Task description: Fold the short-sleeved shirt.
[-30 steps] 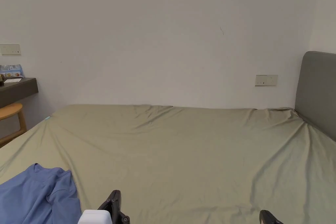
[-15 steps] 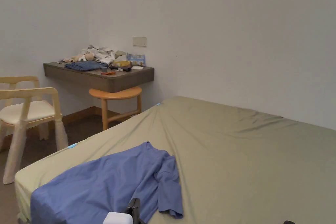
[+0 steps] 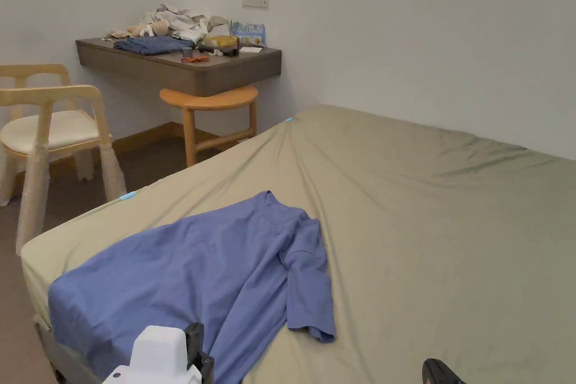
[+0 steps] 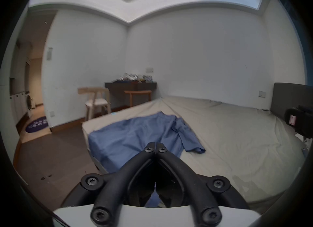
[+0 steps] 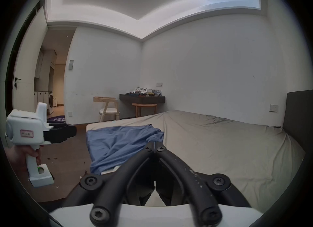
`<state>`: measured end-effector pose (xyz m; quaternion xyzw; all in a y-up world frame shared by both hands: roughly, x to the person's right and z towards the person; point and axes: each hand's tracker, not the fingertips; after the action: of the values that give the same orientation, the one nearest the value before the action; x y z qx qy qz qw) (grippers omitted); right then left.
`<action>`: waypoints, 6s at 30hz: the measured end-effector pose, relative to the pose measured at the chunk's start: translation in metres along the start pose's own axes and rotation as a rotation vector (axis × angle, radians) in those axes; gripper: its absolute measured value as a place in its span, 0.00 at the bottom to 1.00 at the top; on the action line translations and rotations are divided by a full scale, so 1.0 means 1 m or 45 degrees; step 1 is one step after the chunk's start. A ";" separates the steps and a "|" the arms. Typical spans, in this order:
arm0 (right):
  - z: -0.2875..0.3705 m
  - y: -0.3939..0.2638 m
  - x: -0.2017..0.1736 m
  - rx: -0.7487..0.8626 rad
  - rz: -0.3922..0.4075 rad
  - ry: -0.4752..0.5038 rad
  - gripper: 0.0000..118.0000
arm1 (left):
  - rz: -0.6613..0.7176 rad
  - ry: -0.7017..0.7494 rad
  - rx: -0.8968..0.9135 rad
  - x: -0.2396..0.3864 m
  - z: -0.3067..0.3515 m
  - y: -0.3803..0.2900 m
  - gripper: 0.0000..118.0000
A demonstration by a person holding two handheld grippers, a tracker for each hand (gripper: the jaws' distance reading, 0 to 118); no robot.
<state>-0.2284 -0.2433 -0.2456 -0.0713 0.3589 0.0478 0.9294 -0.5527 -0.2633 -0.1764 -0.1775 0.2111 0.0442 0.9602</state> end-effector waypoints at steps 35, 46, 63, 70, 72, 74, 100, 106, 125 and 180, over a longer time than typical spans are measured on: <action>-0.060 -0.033 0.091 -0.220 -0.027 -0.104 0.01 | -0.111 -0.072 -0.543 0.020 -0.369 0.038 0.70; -0.045 -0.022 0.095 -0.199 -0.035 -0.109 0.01 | -0.158 -0.097 -0.374 0.036 -0.336 0.061 0.00; 0.190 0.020 0.161 0.085 -0.124 -0.576 0.01 | -0.526 -1.082 0.001 0.384 -0.081 0.150 0.00; 0.283 -0.006 0.184 0.082 -0.171 -0.803 0.01 | -0.766 -1.352 -0.157 0.539 -0.013 0.046 0.00; 0.293 -0.016 0.188 0.053 -0.188 -0.834 0.01 | -0.831 -1.314 -0.297 0.565 -0.020 0.005 0.00; 0.302 -0.026 0.191 0.041 -0.206 -0.850 0.01 | -0.812 -1.299 -0.460 0.575 -0.031 -0.029 0.00; 0.222 -0.046 0.189 -0.107 -0.136 -0.764 0.02 | -0.016 -0.696 -0.081 0.221 0.023 -0.002 0.00; 0.201 -0.046 0.179 -0.149 -0.103 -0.705 0.02 | -0.001 -0.527 -0.049 0.153 0.030 -0.015 0.00; 0.165 -0.032 0.185 -0.220 -0.028 -0.640 0.02 | -0.048 -0.602 -0.672 0.242 -0.275 0.037 0.47; 0.134 -0.019 0.420 -0.524 -0.462 -0.659 0.04 | -0.088 -0.798 -0.162 0.225 -0.110 0.088 0.02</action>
<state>0.1726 -0.2239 -0.4281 -0.3045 0.0767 -0.0301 0.9489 -0.4055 -0.2183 -0.3930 -0.2219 -0.1041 0.0771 0.9664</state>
